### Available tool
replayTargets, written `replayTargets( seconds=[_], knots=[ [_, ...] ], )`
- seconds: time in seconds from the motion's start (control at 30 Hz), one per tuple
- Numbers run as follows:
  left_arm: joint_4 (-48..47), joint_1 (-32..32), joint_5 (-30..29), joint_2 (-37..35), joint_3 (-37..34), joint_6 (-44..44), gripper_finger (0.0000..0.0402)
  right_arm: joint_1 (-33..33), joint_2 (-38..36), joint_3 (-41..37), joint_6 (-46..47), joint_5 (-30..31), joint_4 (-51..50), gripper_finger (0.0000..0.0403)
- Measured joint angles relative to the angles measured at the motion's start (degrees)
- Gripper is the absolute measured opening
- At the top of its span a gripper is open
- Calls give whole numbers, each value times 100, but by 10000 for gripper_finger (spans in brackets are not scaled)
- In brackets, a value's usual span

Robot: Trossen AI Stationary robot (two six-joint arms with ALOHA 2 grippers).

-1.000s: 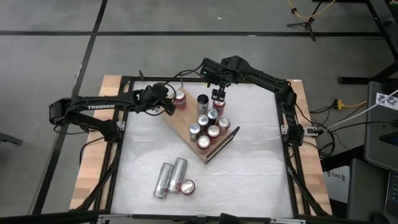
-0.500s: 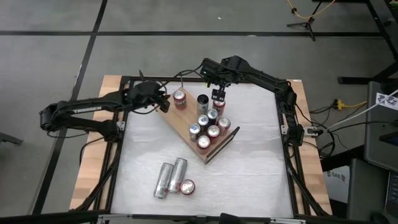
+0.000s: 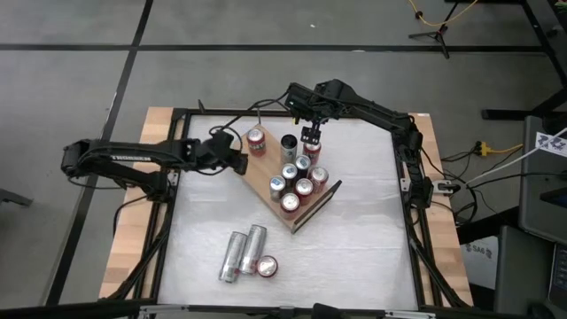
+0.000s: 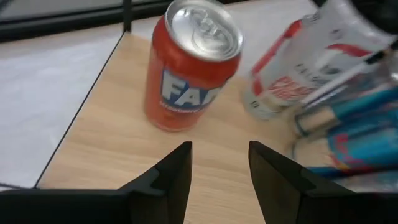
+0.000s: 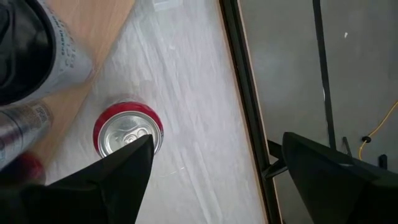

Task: Place canned beverage on shelf
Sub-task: Put the bottom left red soda can on the shelf

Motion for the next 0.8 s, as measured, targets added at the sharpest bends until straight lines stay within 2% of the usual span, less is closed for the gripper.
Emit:
replayTargets(
  seconds=[0.2,0.5,0.8],
  knots=[
    [221,-67,-422,530,0,-455,150,0,0,0,0,-2,0,347],
    [521,98,-999,1166,0,-694,150,2,0,0,0,-1,2,347],
    [740,357,-1223,1552,0,-905,150,2,0,0,0,-2,86,347]
  ],
)
